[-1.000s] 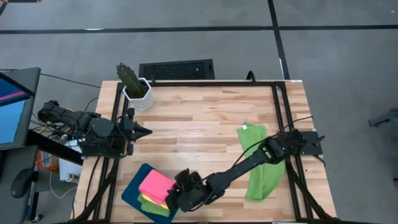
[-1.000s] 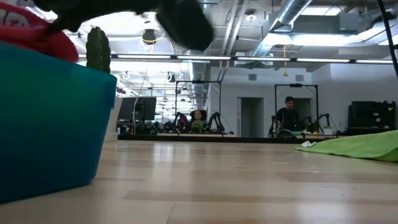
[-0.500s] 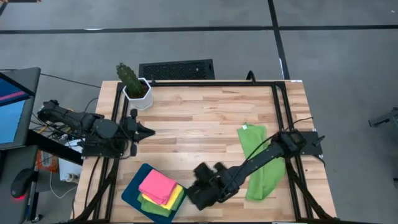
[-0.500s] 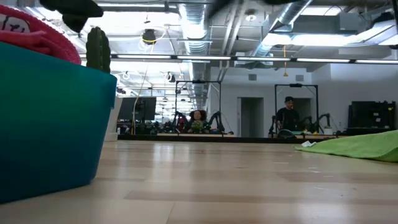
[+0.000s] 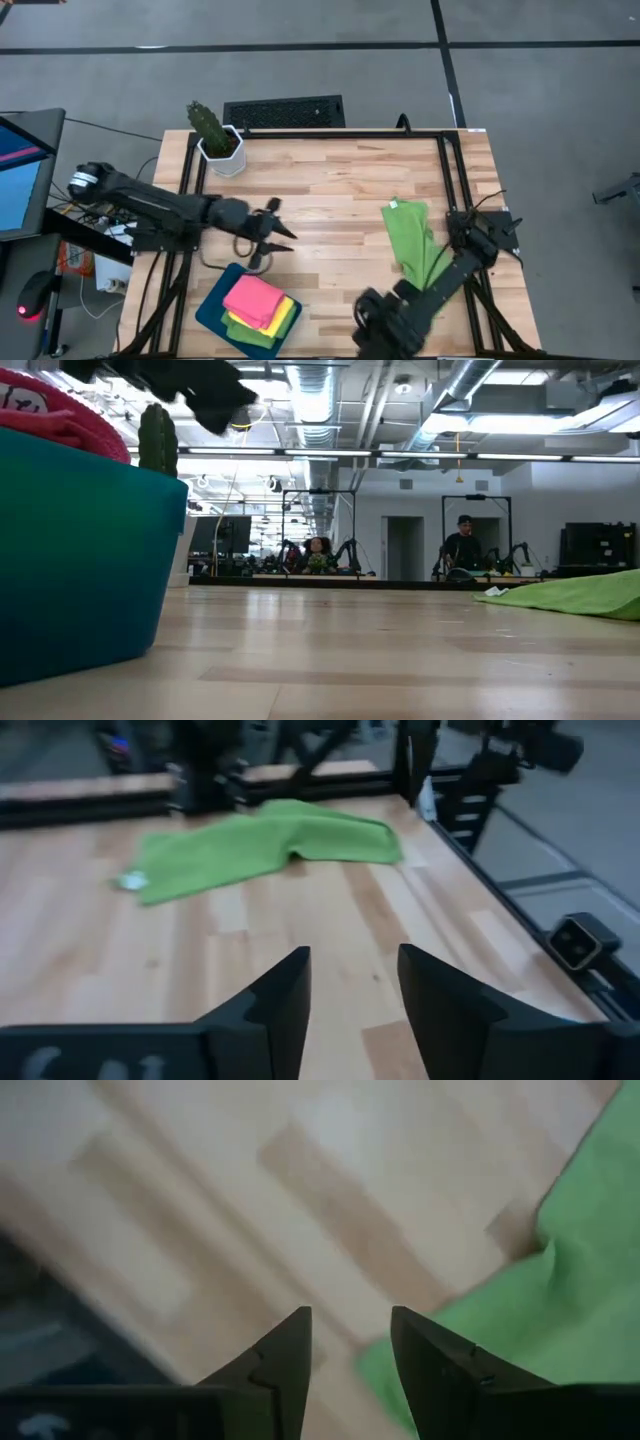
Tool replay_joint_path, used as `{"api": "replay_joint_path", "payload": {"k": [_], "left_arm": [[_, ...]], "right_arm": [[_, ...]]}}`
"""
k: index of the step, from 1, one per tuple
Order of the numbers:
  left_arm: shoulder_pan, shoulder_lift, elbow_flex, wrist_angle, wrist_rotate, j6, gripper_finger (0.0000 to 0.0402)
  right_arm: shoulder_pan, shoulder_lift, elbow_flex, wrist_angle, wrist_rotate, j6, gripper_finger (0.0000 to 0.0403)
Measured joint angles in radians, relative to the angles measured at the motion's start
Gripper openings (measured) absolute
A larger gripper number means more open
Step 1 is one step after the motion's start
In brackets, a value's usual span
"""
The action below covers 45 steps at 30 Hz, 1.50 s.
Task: Fold microfiber towels
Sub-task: Fold the green microfiber
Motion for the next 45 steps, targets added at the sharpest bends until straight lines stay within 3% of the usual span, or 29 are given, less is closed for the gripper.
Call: {"api": "replay_joint_path", "payload": {"k": [3,7,17,23,35,40,45], "left_arm": [[0.045,0.102,0.0,0.092,0.125,-0.003,0.0151],[0.057,0.197,0.0,0.163,0.186,-0.003,0.0151],[0.032,0.26,0.0,0.207,0.204,-0.004,0.0151],[0.017,0.257,0.0,0.21,0.204,-0.019,0.0151],[0.01,0.257,0.0,0.211,0.204,-0.022,0.0151],[0.01,0.257,0.0,0.212,0.204,-0.023,0.0151],[0.01,0.257,0.0,0.213,0.204,-0.023,0.0151]], "right_arm": [[0.058,-0.006,0.0,0.006,-0.014,0.013,0.0162],[0.12,0.007,0.002,-0.001,-0.088,0.013,0.0174],[0.148,0.147,0.0,-0.002,-0.153,-0.133,0.0241],[0.111,0.16,-0.041,0.005,-0.161,-0.247,0.0238],[0.112,0.156,-0.158,0.06,-0.2,-0.301,0.0231],[0.1,0.156,-0.192,0.064,-0.226,-0.335,0.0179],[0.086,0.155,-0.194,0.078,-0.235,-0.395,0.0049]]}}
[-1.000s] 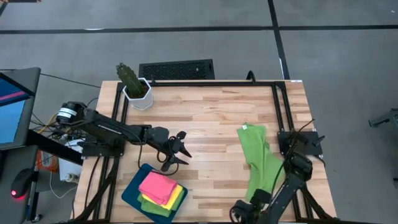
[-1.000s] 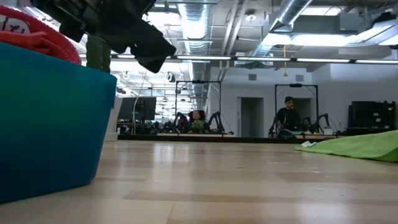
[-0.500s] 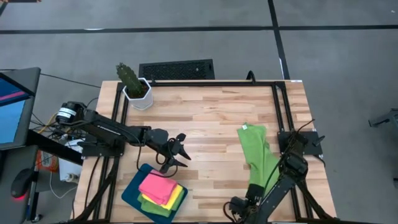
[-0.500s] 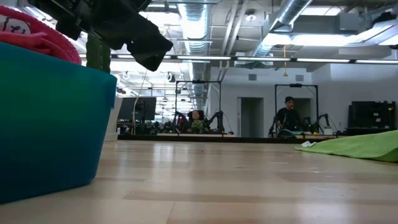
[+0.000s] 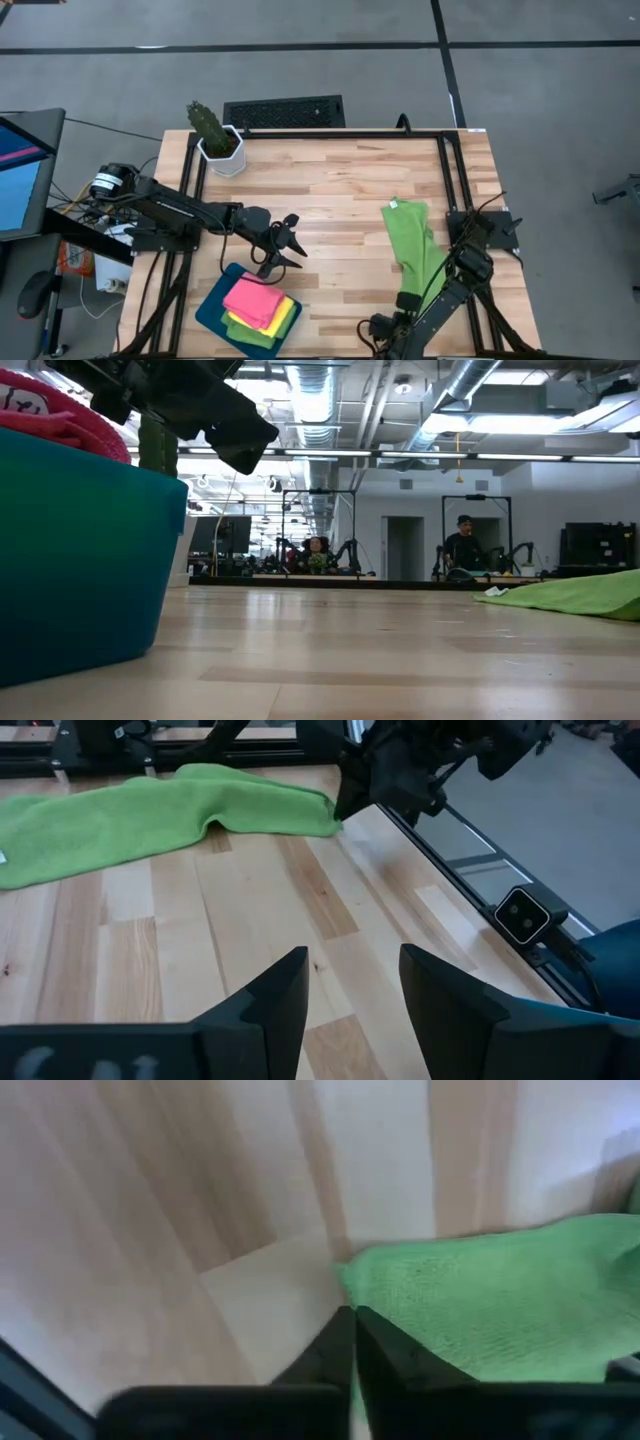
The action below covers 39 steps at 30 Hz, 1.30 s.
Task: Fold microfiber towels
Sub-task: Fold the green microfiber
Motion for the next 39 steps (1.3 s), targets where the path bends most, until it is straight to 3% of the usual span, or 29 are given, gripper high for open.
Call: {"api": "replay_joint_path", "payload": {"k": [2,9,16,21,27,39], "left_arm": [[0.0,0.0,0.0,0.001,0.0,0.0,0.0151],[-0.007,0.0,0.0,0.024,0.0,0.034,0.0151],[-0.068,0.0,0.001,0.11,-0.005,0.159,0.0166],[-0.103,0.0,0.001,0.118,-0.096,0.198,0.0198],[-0.118,0.0,0.001,0.174,-0.117,0.189,0.0228],[-0.126,0.005,0.001,0.16,-0.134,0.257,0.0236]], "right_arm": [[-0.01,-0.006,0.005,0.007,0.002,-0.01,0.0015],[-0.059,-0.067,0.079,-0.02,0.074,-0.019,0.0007],[-0.12,-0.159,0.105,0.01,0.244,-0.03,0.0006],[-0.197,-0.188,0.107,0.094,0.298,-0.164,0.0003],[-0.28,-0.186,0.107,0.22,0.32,-0.333,0.0004],[-0.362,-0.185,0.135,0.393,0.368,-0.538,0.0003]]}}
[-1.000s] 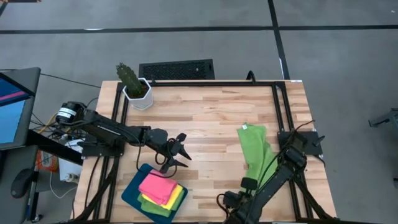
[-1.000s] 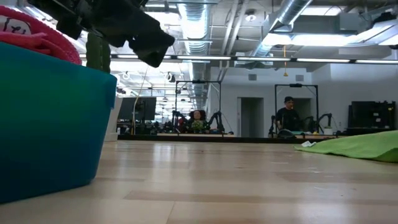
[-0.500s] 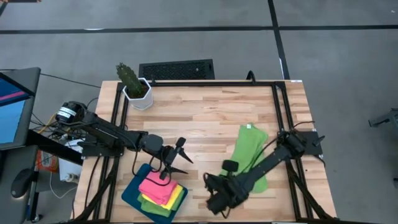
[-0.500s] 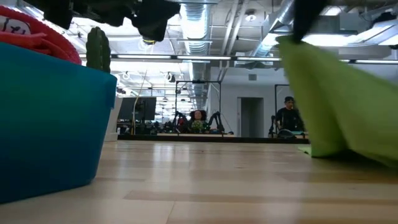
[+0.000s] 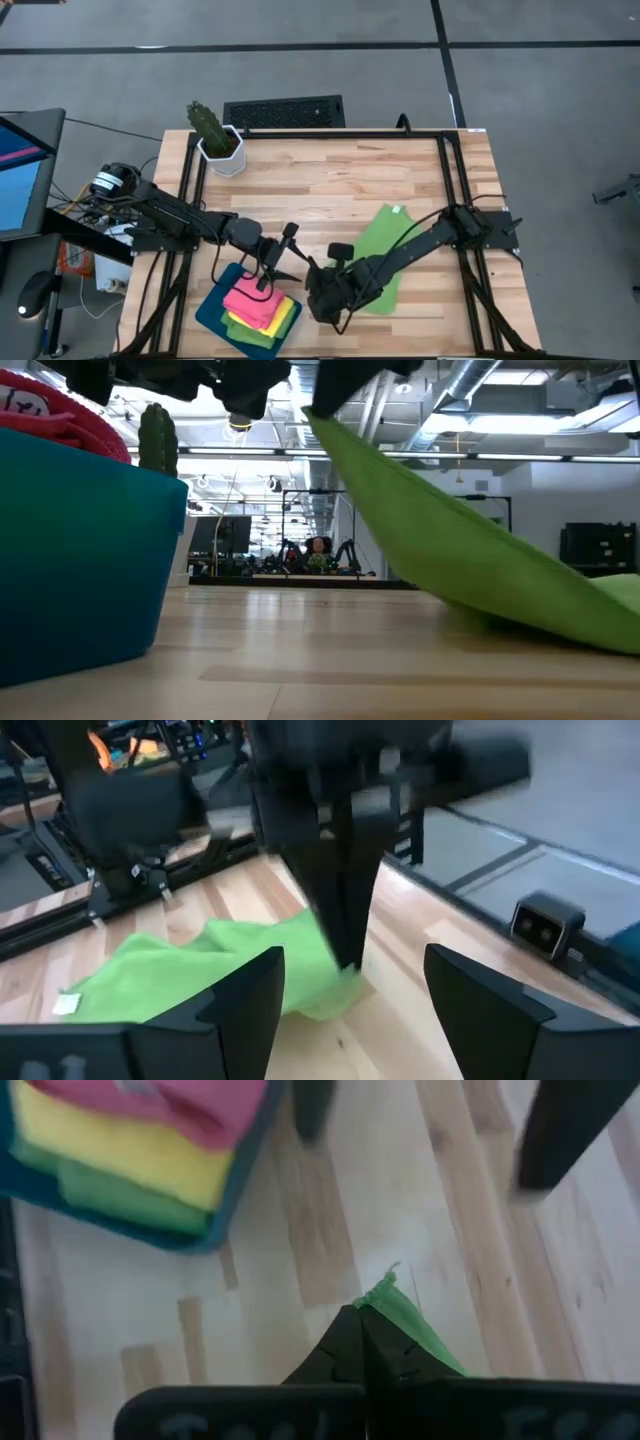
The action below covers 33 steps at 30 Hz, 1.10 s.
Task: Fold microfiber towels
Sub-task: Fold the green microfiber
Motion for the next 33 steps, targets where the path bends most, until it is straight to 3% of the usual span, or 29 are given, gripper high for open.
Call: {"api": "replay_joint_path", "payload": {"k": [11,33], "left_arm": [[0.0,0.0,0.0,-0.023,-0.013,0.033,0.0236],[-0.015,0.0,0.0,-0.016,0.029,0.063,0.0234]], "right_arm": [[-0.01,0.0,0.11,0.02,0.031,-0.083,0.0006],[-0.024,0.0,0.11,0.153,0.03,-0.154,0.0007]]}}
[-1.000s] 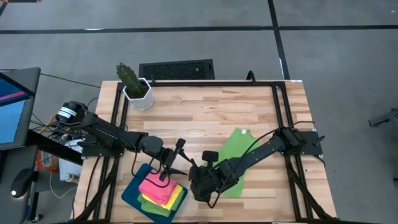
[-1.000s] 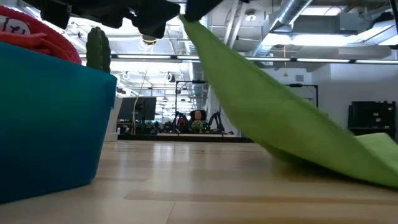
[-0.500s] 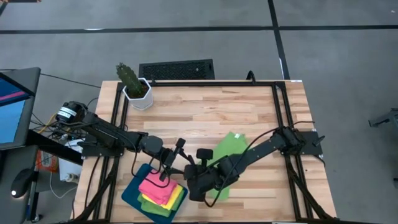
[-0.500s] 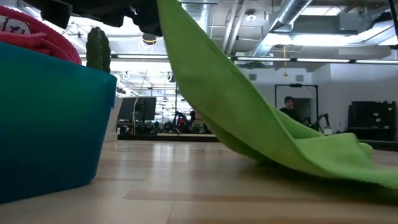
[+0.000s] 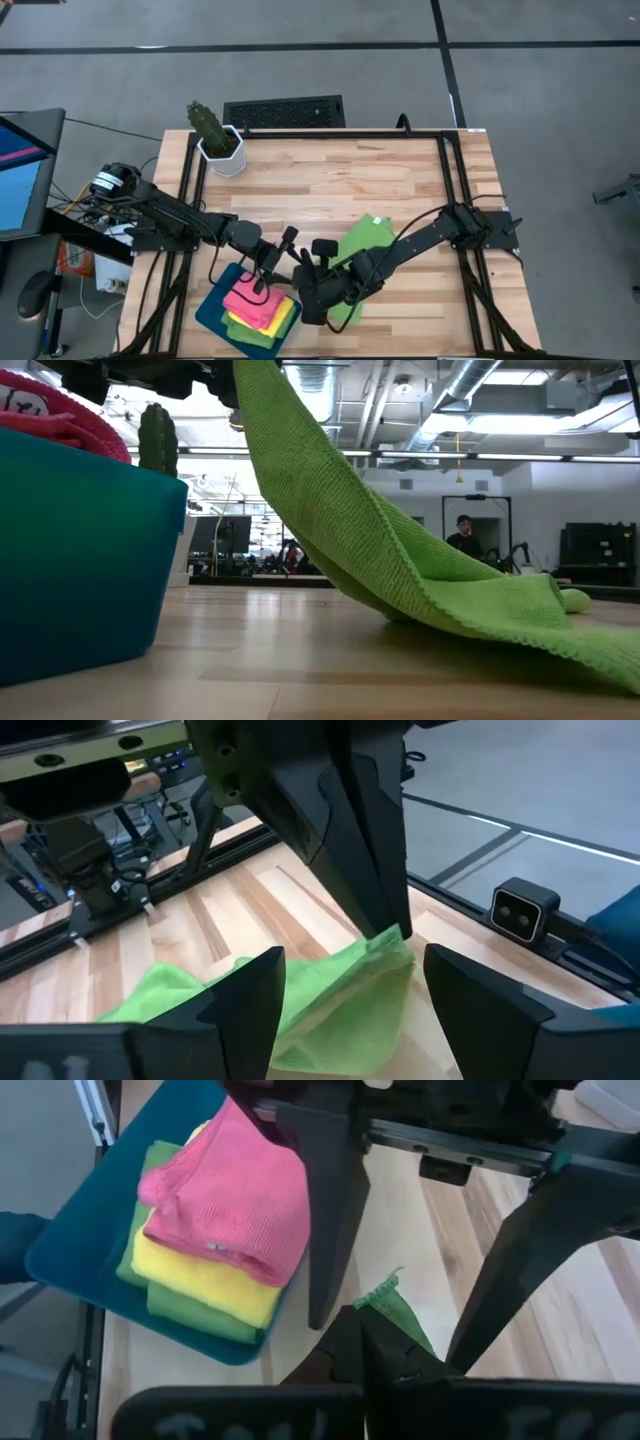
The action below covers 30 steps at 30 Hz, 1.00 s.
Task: Fold microfiber towels
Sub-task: Fold the green microfiber
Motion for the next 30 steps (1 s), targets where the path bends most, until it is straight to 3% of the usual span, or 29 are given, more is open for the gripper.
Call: {"api": "replay_joint_path", "payload": {"k": [4,20,25,30], "left_arm": [[0.0,0.0,0.0,0.003,0.0,0.016,0.0208],[-0.001,0.0,0.0,0.0,0.023,0.059,0.0032],[-0.001,-0.001,0.003,-0.009,0.009,0.043,0.0004],[0.0,0.0,-0.001,-0.024,-0.067,0.016,0.0003]], "right_arm": [[0.002,0.0,0.0,0.001,-0.004,0.0,0.0007],[0.002,0.0,0.001,0.018,-0.007,-0.006,0.0008],[0.017,0.002,0.07,-0.119,-0.007,0.087,0.0028],[0.061,0.0,0.1,-0.352,-0.025,0.323,0.0074]]}}
